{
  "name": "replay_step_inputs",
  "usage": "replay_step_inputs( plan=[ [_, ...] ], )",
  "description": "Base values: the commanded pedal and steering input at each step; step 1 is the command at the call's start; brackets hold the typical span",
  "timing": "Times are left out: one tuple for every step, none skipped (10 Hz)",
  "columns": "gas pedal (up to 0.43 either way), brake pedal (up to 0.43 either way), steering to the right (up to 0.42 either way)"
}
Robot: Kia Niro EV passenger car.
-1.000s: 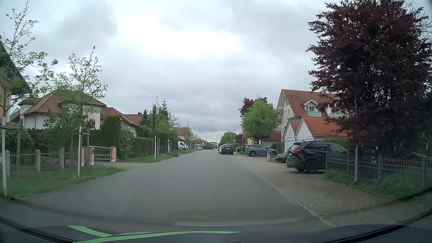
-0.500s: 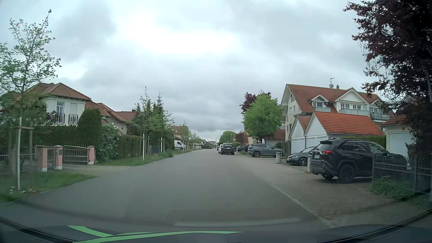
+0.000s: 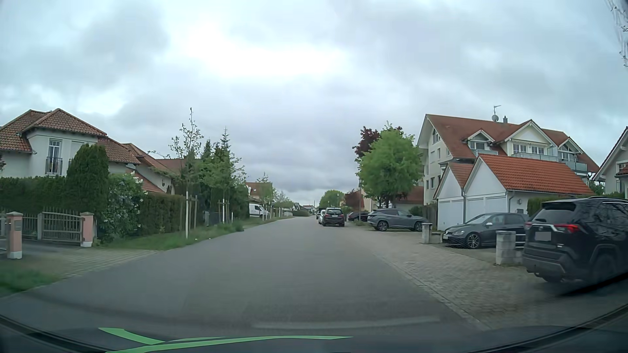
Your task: Follow the waypoints while adhering to traffic rules and regulations
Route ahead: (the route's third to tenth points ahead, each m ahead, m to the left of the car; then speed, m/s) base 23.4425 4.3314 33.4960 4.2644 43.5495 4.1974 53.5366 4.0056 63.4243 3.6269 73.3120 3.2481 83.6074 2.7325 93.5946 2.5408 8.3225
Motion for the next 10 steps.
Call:
replay_step_inputs(
  plan=[
    [0.067, 0.000, -0.007],
    [0.059, 0.000, -0.009],
    [0.059, 0.000, -0.011],
    [0.059, 0.000, -0.013],
    [0.059, 0.000, -0.013],
    [0.059, 0.000, -0.014],
    [0.059, 0.000, -0.014],
    [0.059, 0.000, -0.014],
    [0.059, 0.000, -0.014],
    [0.059, 0.000, -0.014]
  ],
)
